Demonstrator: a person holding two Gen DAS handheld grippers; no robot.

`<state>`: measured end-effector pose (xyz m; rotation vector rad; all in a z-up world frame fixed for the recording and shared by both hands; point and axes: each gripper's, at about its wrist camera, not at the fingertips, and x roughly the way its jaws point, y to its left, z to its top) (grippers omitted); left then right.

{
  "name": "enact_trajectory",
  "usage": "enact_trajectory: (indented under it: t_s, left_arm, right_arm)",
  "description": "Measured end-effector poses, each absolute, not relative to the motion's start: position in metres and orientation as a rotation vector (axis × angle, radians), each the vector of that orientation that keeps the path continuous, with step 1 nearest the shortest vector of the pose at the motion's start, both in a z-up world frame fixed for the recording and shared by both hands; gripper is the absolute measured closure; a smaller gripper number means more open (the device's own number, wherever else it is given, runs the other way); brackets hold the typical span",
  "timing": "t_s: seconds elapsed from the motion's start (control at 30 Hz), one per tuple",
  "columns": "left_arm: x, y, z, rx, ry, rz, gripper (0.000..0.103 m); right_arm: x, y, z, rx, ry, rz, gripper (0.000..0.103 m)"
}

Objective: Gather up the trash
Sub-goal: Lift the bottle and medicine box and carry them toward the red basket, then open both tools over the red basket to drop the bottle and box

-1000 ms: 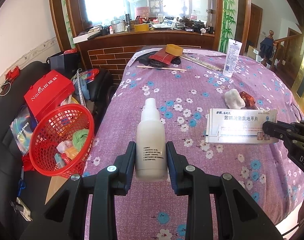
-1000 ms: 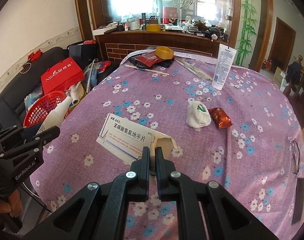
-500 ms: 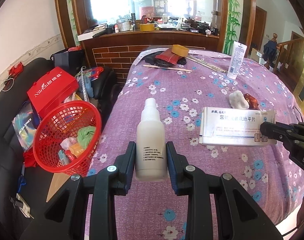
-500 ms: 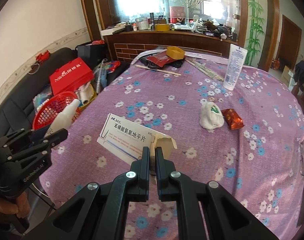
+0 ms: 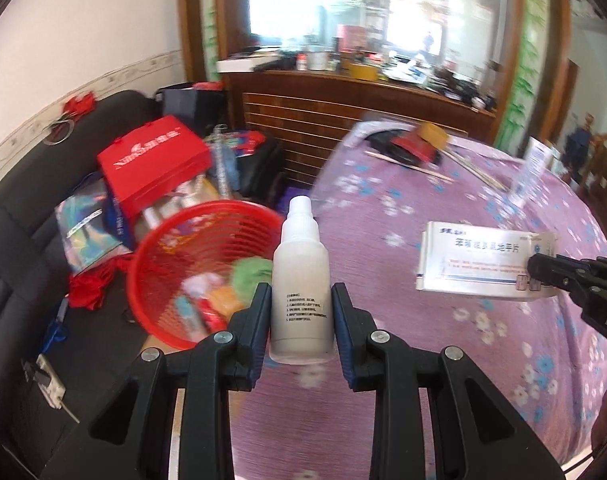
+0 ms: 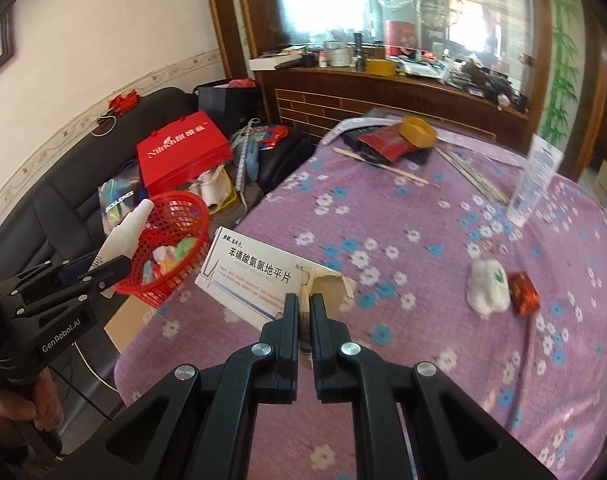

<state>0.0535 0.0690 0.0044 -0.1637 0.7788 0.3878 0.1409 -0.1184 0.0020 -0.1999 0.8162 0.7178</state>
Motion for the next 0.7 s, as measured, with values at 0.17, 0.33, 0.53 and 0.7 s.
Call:
enact_trajectory:
  t_s: [0.17, 0.33, 0.53, 0.7]
  left_arm:
    - [0.046, 0.117, 0.003, -0.212, 0.792, 0.447, 0.074]
    - [0.05, 0.154, -0.008, -0.255, 0.825, 0.458, 0.074]
    - [0.061, 0.18, -0.017, -0.261, 0.84, 0.456, 0.074]
    - [0.07, 0.194, -0.02, -0.271, 0.835, 0.443, 0.069]
  right_arm:
    - [0.148, -0.064, 0.01, -0.255, 0.791, 0.767, 0.096]
    - [0.151, -0.01, 0.004, -0.308, 0.781, 0.795, 0.096]
    - [0.154, 0.042, -0.009, -0.37, 0.786, 0.793, 0.096]
    - [0.158, 0.074, -0.021, -0.418, 0.804, 0.777, 0.095]
